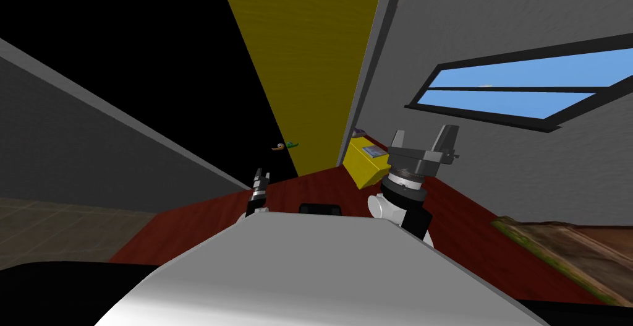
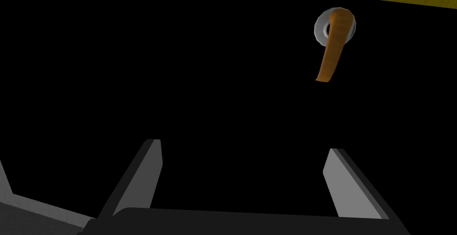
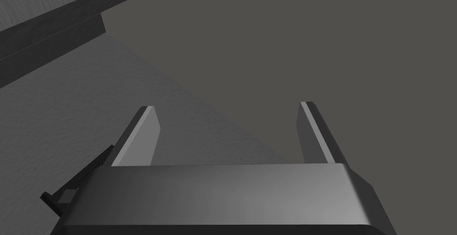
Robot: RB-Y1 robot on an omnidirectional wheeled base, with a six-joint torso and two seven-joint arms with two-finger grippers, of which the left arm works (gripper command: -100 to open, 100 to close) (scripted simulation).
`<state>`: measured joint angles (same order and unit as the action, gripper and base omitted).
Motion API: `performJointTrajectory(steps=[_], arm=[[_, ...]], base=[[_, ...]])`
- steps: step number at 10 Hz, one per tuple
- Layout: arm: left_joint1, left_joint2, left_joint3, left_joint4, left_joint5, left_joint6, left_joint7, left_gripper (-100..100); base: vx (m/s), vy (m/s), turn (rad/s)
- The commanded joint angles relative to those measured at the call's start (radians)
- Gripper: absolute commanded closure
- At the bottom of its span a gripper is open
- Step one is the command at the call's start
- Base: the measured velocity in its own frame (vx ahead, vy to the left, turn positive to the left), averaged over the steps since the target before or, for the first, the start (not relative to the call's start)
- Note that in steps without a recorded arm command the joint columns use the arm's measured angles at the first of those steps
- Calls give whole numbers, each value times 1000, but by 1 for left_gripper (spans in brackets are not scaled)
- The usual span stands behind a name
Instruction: Pull the door open
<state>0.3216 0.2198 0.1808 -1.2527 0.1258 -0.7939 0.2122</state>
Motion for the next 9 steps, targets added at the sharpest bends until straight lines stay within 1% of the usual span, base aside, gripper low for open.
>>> performJointTrajectory(steps=[1,2,5,7,9], arm=[[-7,4,5,39,1,-9,2,-100],[-14,12,13,84,3,-19,6,-100],[-23,22,23,145,7,-32,12,-100],[-30,29,30,186,9,-41,16,-100],[-41,40,42,258,12,-57,23,-100]], base=[[115,4,-36],[135,8,-79],[128,-5,-51],[88,15,-38],[153,17,-71]])
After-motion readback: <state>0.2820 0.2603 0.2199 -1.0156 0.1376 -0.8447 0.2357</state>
